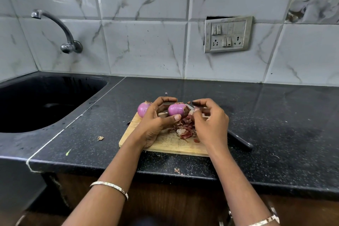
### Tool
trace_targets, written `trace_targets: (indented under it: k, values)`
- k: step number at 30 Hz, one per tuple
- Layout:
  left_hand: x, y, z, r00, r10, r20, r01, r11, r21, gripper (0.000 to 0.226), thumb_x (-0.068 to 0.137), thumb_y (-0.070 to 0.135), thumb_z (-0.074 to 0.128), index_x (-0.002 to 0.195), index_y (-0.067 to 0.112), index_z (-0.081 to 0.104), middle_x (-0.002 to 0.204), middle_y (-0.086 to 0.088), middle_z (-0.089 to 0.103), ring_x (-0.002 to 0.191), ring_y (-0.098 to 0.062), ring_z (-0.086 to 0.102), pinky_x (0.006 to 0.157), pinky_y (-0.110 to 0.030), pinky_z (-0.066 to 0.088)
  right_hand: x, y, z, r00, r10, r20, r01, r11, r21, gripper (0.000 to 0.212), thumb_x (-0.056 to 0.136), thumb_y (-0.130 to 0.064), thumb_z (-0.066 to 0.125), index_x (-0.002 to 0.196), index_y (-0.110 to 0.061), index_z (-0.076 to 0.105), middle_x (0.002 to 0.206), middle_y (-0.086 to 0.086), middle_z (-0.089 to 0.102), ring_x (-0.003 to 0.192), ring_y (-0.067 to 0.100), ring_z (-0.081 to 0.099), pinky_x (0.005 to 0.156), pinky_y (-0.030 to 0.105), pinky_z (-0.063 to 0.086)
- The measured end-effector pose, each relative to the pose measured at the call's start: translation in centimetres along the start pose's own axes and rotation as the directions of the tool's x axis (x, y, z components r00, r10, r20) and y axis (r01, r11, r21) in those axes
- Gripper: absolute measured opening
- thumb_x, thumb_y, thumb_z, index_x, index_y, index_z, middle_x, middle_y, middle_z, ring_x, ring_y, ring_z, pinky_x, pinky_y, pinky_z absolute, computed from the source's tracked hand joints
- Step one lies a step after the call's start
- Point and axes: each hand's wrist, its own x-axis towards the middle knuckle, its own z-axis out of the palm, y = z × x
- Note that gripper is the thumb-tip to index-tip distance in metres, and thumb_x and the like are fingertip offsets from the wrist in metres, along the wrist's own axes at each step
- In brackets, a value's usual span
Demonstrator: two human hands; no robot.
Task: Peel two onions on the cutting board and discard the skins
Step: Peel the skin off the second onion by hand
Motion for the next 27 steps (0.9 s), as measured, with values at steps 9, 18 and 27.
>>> trace_targets:
  k: [9, 18, 27]
  values:
    - [-0.22, 0.45, 0.22, 1.0, -0.006, 0.023, 0.005, 0.998, 0.055, 0.057, 0.077, -0.007, 0.08, 0.127, 0.016, 0.066, 0.128, -0.012, 0.067, 0.102, -0.029, 0.073, 0.08, -0.038, 0.061, -0.17, -0.33, 0.06, 0.996, -0.071, 0.052, 0.069, 0.997, 0.046, 0.011, 0.088, -0.027, 0.078, 0.098, -0.025, 0.081, 0.093, -0.014, 0.075, 0.091, -0.003, 0.068, 0.084, 0.016, 0.052]
    - [-0.24, 0.39, 0.22, 1.0, 0.01, 0.015, -0.011, 0.996, 0.084, 0.053, 0.077, -0.009, 0.079, 0.125, 0.011, 0.066, 0.126, -0.012, 0.068, 0.098, -0.027, 0.074, 0.079, -0.037, 0.062, 0.12, 0.08, 0.23, 1.0, -0.003, 0.024, 0.002, 0.999, 0.044, 0.016, 0.085, -0.004, 0.074, 0.092, -0.017, 0.08, 0.08, -0.013, 0.074, 0.075, -0.004, 0.069, 0.073, 0.014, 0.056]
    - [-0.02, 0.19, 0.09, 1.0, 0.025, -0.009, -0.024, 0.997, 0.071, 0.05, 0.078, 0.002, 0.081, 0.126, 0.01, 0.067, 0.129, -0.021, 0.065, 0.101, -0.031, 0.074, 0.083, -0.035, 0.06, -0.17, -0.32, 0.06, 0.99, -0.133, 0.035, 0.133, 0.991, 0.002, 0.017, 0.097, -0.012, 0.06, 0.103, -0.023, 0.073, 0.094, -0.016, 0.071, 0.092, -0.004, 0.064, 0.078, 0.011, 0.046]
